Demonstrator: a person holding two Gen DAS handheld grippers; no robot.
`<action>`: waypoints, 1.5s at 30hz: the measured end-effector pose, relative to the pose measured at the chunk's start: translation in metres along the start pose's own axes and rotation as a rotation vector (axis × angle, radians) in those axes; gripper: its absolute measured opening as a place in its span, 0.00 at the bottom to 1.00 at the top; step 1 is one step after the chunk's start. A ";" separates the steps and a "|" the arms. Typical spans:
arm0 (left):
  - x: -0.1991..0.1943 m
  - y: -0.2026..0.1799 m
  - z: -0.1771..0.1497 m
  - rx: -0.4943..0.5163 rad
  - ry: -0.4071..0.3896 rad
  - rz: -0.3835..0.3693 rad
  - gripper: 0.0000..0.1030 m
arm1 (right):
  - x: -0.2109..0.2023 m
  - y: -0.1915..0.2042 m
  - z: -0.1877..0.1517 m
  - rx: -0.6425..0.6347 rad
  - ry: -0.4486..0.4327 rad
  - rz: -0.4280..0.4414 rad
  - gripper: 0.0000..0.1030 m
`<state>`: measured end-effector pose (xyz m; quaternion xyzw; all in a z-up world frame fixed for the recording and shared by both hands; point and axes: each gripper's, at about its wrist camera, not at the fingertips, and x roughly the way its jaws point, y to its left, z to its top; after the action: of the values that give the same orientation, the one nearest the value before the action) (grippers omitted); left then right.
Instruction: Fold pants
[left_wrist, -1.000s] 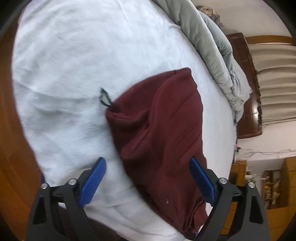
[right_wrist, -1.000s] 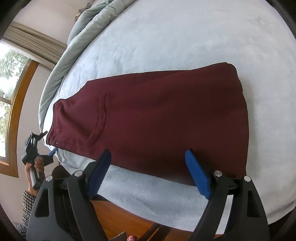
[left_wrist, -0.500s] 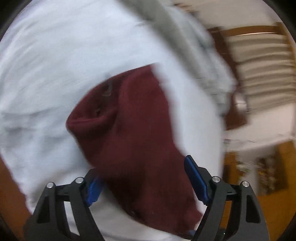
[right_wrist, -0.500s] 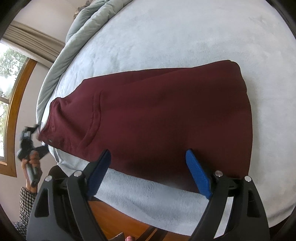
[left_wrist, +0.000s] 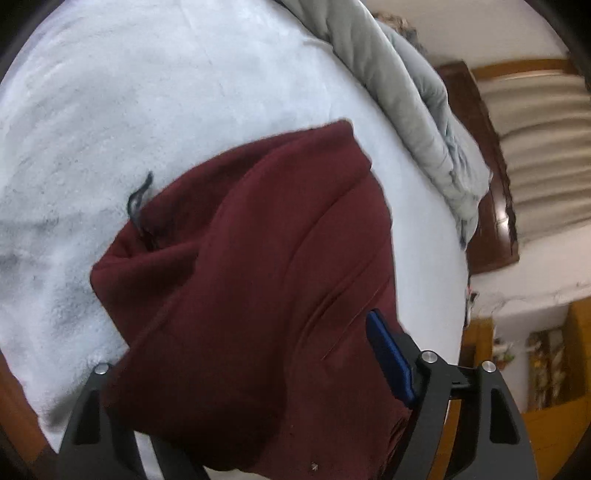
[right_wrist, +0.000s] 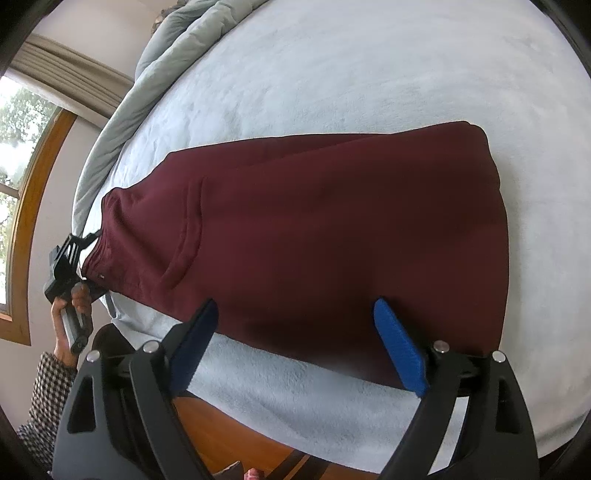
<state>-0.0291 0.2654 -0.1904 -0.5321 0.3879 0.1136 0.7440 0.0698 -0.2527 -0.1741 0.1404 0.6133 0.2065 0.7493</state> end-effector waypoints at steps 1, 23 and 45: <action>-0.001 -0.003 0.000 0.005 0.000 0.018 0.70 | 0.000 -0.001 0.000 -0.003 -0.001 0.003 0.84; -0.045 -0.177 -0.082 0.538 -0.086 -0.113 0.22 | -0.047 -0.019 -0.006 0.056 -0.095 0.076 0.85; 0.042 -0.225 -0.261 1.079 0.237 0.133 0.33 | -0.045 -0.038 -0.005 0.088 -0.098 0.108 0.85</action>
<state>0.0115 -0.0660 -0.0962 -0.0591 0.5049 -0.1154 0.8534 0.0632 -0.3080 -0.1543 0.2162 0.5757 0.2124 0.7594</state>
